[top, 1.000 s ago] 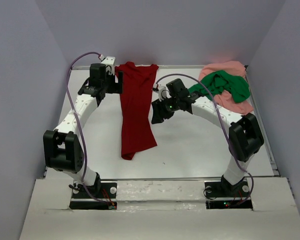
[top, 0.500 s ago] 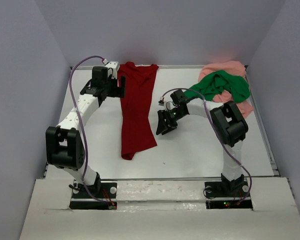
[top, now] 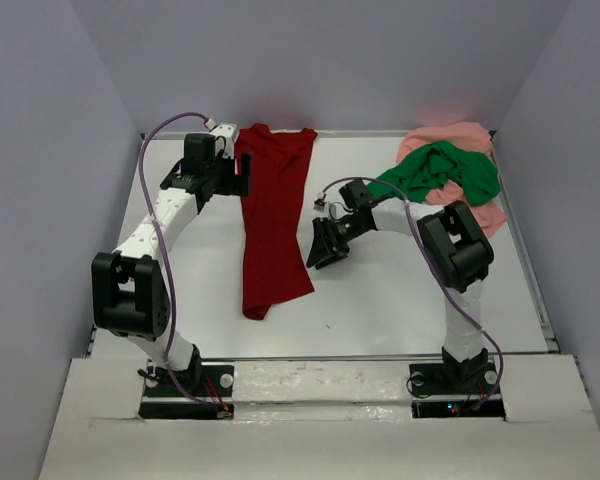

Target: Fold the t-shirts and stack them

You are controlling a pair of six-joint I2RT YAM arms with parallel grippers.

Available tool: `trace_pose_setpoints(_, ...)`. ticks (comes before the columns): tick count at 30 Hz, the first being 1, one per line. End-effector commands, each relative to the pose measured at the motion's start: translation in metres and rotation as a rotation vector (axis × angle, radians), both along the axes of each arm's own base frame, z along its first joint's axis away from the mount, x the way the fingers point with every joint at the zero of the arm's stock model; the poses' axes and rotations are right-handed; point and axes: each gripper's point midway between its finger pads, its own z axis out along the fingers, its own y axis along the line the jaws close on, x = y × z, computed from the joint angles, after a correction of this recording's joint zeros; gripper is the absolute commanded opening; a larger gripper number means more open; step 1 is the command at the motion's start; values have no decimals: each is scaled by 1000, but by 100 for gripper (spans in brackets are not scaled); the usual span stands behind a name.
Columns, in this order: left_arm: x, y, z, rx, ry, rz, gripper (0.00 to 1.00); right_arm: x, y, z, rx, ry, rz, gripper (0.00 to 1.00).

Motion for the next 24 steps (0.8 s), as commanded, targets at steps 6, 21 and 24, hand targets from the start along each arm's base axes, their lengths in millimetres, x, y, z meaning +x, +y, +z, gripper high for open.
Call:
trace_pose_setpoints(6,4,0,9,-6,-19,10,96,-28,35,-7,124,110,116,58)
trace_pose_setpoints(21,3,-1,12,-18,-31,-1,99,-33,64,-11,52,-5,155,0)
trace_pose_setpoints(24,3,-2,14,-19,-36,-6,99,-32,67,-8,45,-28,164,0)
